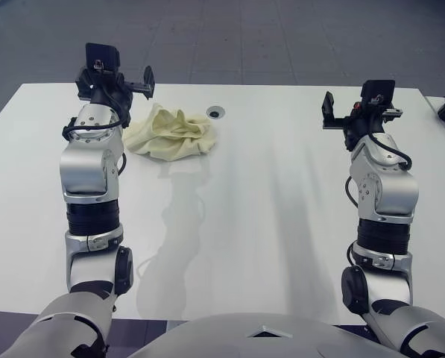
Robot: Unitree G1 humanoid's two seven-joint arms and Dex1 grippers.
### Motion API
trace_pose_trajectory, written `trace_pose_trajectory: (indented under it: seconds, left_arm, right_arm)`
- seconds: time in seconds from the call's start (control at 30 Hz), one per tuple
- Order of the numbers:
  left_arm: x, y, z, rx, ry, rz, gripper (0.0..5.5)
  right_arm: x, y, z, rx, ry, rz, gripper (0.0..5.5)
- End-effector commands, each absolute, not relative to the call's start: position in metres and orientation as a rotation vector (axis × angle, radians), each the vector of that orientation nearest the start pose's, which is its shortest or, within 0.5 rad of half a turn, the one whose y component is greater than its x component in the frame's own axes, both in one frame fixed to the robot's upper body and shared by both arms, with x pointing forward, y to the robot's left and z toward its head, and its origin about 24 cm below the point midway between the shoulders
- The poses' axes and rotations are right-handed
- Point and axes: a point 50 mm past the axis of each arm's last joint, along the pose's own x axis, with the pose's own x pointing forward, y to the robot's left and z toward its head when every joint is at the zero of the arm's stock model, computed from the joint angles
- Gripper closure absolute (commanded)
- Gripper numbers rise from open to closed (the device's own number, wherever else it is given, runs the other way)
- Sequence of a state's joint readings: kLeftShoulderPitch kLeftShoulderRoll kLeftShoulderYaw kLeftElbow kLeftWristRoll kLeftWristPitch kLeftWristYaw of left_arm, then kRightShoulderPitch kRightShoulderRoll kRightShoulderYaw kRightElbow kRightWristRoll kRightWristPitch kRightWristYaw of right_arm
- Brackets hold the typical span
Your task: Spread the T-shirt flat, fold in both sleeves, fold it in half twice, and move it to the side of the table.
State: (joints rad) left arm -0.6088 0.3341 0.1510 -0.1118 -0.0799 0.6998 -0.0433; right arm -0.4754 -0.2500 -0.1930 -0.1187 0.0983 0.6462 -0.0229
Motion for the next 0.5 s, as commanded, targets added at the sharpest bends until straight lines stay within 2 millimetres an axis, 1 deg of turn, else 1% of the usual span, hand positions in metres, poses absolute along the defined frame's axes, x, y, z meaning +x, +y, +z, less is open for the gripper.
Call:
trace_pose_trajectory:
  seconds: [0.03,0.4,0.5]
  left_arm:
    - [0.3308,0.2024,0.1979,0.186,-0.044,0.054,0.1]
    - [0.3315,0.2007,0.1977,0.188,-0.042,0.044,0.1]
    - [0.3311,0.1969,0.1971,0.195,-0.04,0.026,0.1]
  right_arm:
    - [0.3212,-0.2076,0.1618,-0.096,0.013,-0.128,0.11]
    - [0.3224,-0.2043,0.1612,-0.092,0.01,-0.12,0.11]
    - [0.3224,-0.2031,0.1625,-0.104,0.009,-0.103,0.11]
